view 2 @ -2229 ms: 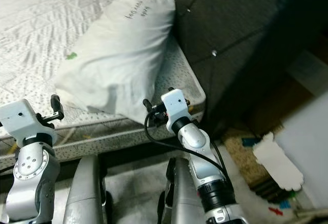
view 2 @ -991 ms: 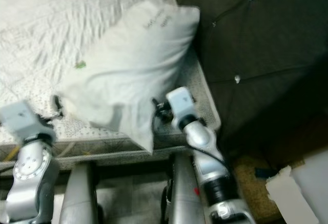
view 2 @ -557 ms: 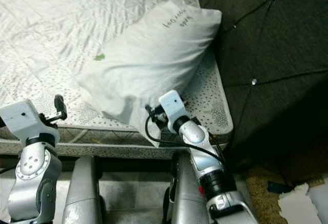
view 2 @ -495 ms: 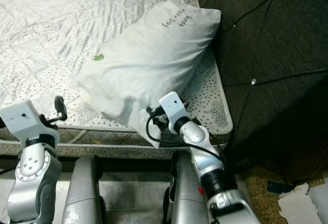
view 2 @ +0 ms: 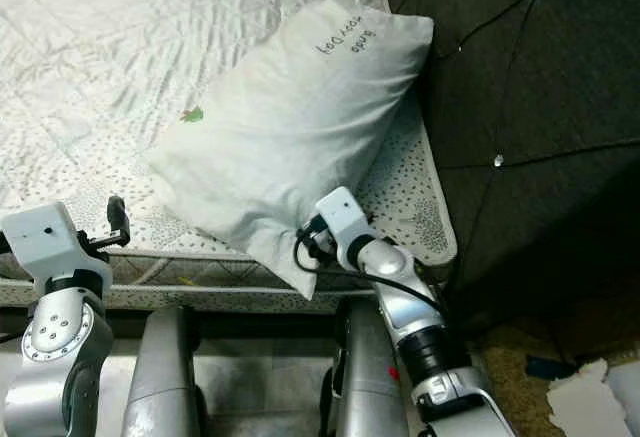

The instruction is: Clean up the room

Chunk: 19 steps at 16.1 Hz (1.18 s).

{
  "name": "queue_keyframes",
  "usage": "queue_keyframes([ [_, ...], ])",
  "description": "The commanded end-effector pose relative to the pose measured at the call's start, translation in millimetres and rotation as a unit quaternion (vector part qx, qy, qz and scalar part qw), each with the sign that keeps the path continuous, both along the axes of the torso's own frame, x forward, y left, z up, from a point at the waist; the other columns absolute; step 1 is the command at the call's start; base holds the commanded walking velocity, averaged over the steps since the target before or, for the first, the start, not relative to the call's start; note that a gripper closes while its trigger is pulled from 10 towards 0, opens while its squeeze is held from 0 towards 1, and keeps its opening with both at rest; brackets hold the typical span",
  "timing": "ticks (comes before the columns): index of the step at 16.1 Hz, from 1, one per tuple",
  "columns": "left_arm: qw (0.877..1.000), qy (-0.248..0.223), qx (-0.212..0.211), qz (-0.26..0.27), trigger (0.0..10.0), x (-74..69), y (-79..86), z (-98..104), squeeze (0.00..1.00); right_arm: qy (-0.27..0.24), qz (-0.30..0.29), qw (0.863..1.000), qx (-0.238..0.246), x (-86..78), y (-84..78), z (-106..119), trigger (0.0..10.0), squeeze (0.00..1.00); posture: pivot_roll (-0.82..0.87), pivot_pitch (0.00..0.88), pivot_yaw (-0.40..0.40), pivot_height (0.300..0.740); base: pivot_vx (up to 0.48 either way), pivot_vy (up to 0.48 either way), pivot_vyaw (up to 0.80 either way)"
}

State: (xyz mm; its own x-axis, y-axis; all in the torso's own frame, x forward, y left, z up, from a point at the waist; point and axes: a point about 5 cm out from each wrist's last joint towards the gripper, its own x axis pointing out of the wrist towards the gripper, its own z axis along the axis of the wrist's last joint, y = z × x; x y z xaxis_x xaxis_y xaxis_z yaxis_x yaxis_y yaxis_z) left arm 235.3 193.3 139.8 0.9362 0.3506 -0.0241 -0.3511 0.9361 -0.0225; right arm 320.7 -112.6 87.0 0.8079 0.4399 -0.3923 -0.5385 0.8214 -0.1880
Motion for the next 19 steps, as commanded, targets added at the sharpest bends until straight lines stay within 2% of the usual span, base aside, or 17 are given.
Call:
queue_keyframes([
  [1, 1.0, 0.001, -0.001, -0.006, 10.0, -1.1, -1.0, 2.5, 0.0, 0.031, -0.047, 0.998, 0.02, -5.2, -16.4, 1.2, 10.0, 0.0, 0.12, 0.088, -0.056, 0.536, 0.0, 0.0, 0.0],
  [3, 1.0, -0.001, -0.005, -0.012, 10.0, 0.0, -2.8, 3.0, 0.0, 0.065, -0.05, 0.996, 0.037, -18.8, -21.1, 0.7, 10.0, 0.0, 0.11, 0.086, -0.053, 0.536, 0.0, 0.0, 0.0],
  [4, 1.0, 0.0, -0.008, -0.016, 10.0, 1.6, -4.3, 2.0, 0.0, 0.083, -0.04, 0.995, 0.042, -28.6, -21.0, -1.8, 10.0, 0.0, 0.1, 0.085, -0.053, 0.536, 0.0, 0.0, 0.0],
  [5, 1.0, 0.0, -0.016, -0.019, 10.0, 3.3, -6.1, 0.6, 0.0, 0.094, -0.041, 0.994, 0.049, -31.3, -17.7, -5.3, 10.0, 0.0, 0.1, 0.084, -0.052, 0.536, 0.0, 0.0, 0.0],
  [6, 0.999, 0.001, -0.025, -0.026, 10.0, 6.4, -10.5, 0.4, 0.0, 0.119, -0.038, 0.989, 0.075, -30.9, -6.1, -7.3, 10.0, 0.0, 0.1, 0.084, -0.049, 0.536, 0.0, 0.0, 0.0],
  [7, 0.999, 0.0, -0.026, -0.028, 10.0, 7.3, -11.8, 0.9, 0.0, 0.124, -0.034, 0.988, 0.084, -30.2, -1.5, -6.9, 10.0, 0.0, 0.11, 0.084, -0.049, 0.536, 0.0, 0.0, 0.0],
  [10, 0.999, -0.001, -0.027, -0.034, 10.0, 6.6, -9.7, 2.2, 0.0, 0.133, -0.016, 0.985, 0.107, -26.2, 27.6, -0.6, 10.0, 0.0, 0.12, 0.082, -0.05, 0.536, 0.0, 0.0, 0.0],
  [13, 0.999, -0.001, -0.026, -0.029, 10.0, 6.8, -7.3, 2.6, 0.0, 0.125, -0.025, 0.984, 0.124, -16.1, 42.2, 5.4, 10.0, 0.0, 0.13, 0.079, -0.053, 0.536, 0.0, 0.0, 0.0],
  [15, 0.999, -0.001, -0.025, -0.029, 10.0, 6.7, -7.5, 2.8, 0.0, 0.103, -0.06, 0.984, 0.136, -3.5, 47.7, 10.9, 10.0, 0.0, 0.14, 0.078, -0.054, 0.536, 0.0, 0.0, 0.0],
  [16, 0.999, -0.001, -0.025, -0.03, 10.0, 6.2, -7.6, 2.8, 0.0, 0.09, -0.084, 0.981, 0.15, 3.6, 50.0, 15.1, 1.4, 0.0, 0.14, 0.077, -0.053, 0.536, 0.0, 0.0, 0.0],
  [17, 0.999, -0.001, -0.026, -0.029, 10.0, 4.9, -6.6, 2.3, 0.0, 0.077, -0.116, 0.976, 0.166, 12.9, 53.9, 20.8, 0.0, 0.0, 0.14, 0.073, -0.053, 0.536, 0.0, 0.0, 0.0],
  [19, 0.999, 0.002, -0.033, -0.027, 10.0, 4.8, -6.0, -0.6, 0.0, 0.06, -0.144, 0.972, 0.178, 19.1, 53.5, 26.4, 0.0, 0.0, 0.13, 0.067, -0.054, 0.536, 0.0, 0.0, 0.0],
])
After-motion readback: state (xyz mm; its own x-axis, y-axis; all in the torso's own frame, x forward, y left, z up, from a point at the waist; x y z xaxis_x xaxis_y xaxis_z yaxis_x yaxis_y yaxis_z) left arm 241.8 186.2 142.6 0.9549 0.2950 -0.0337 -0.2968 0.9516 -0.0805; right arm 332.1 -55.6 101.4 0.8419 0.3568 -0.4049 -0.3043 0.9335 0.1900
